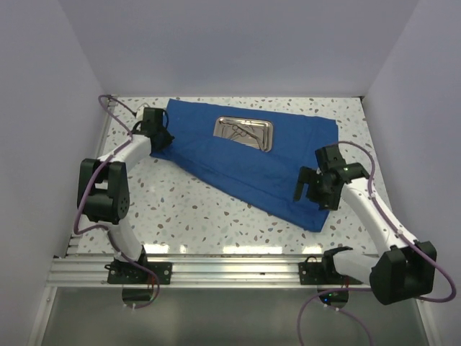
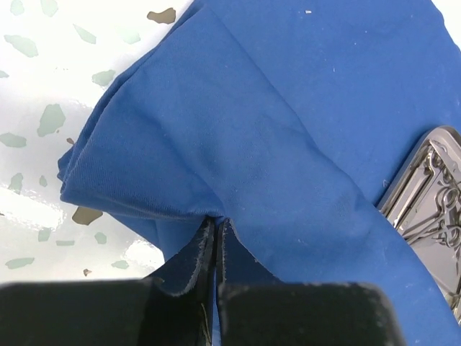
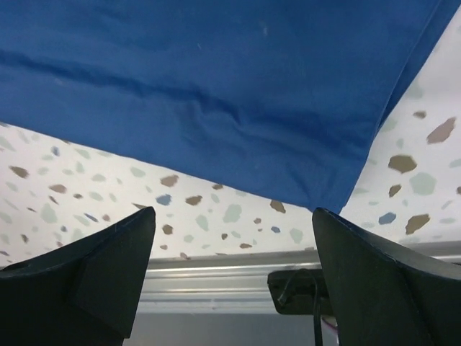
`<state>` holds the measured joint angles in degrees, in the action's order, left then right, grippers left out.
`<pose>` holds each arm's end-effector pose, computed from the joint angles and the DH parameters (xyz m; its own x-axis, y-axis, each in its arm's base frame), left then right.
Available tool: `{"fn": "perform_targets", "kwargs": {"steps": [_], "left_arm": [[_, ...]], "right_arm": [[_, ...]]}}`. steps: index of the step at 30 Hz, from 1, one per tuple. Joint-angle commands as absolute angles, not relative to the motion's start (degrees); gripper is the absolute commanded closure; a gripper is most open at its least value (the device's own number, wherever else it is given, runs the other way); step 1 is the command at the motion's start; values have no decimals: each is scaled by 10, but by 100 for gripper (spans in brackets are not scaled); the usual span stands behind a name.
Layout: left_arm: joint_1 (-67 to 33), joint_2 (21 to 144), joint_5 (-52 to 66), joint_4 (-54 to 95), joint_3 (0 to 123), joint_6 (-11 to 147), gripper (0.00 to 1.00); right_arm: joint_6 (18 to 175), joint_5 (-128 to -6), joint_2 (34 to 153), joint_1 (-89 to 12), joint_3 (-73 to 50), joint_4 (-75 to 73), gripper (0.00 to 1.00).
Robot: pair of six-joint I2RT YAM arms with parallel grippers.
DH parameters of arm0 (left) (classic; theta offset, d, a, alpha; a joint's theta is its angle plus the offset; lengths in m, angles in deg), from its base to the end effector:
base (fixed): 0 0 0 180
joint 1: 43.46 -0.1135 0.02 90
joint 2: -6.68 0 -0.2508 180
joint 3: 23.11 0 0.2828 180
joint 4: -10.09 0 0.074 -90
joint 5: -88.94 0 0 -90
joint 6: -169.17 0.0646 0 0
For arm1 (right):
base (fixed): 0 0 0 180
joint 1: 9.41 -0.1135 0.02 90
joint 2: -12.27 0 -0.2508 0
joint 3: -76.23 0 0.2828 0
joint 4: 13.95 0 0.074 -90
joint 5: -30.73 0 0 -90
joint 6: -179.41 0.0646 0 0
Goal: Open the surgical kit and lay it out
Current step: Open the surgical kit at the center of the board.
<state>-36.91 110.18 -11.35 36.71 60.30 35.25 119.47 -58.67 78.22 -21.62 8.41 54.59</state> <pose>0.4369 -0.0386 0.1601 -0.5143 -0.6279 -0.5841 -0.5084 0.7718 -0.3820 0.2497 0.0533 0.2245 -0.8807 0.3219 -0.3476 0.2700 0.9439 0.1900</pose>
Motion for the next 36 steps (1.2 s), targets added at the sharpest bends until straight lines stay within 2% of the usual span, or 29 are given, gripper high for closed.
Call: {"fn": "perform_targets", "kwargs": {"steps": [1, 5, 11, 19, 27, 30, 33, 36], "left_arm": [[-369, 1070, -104, 349, 621, 358, 100], [-369, 1056, -99, 365, 628, 372, 100], [-369, 1047, -95, 378, 624, 382, 100], [-369, 1034, -97, 384, 612, 396, 100], [-369, 1037, -94, 382, 618, 403, 100], [-369, 1037, -93, 382, 619, 407, 100], [-369, 1036, -92, 384, 618, 410, 100], [-369, 1036, -93, 386, 618, 416, 100]], "right_arm": [[1207, -644, 784, -217, 132, 517, 7], [1206, -635, 842, -223, 171, 517, 7], [1239, -525, 893, -229, 138, 542, 8], [1292, -406, 874, -229, 109, 588, 7], [1323, -427, 905, -228, 144, 561, 12], [1327, -425, 909, -228, 155, 539, 19], [1330, -417, 913, -228, 158, 524, 35], [1331, -415, 927, -229, 159, 510, 55]]}}
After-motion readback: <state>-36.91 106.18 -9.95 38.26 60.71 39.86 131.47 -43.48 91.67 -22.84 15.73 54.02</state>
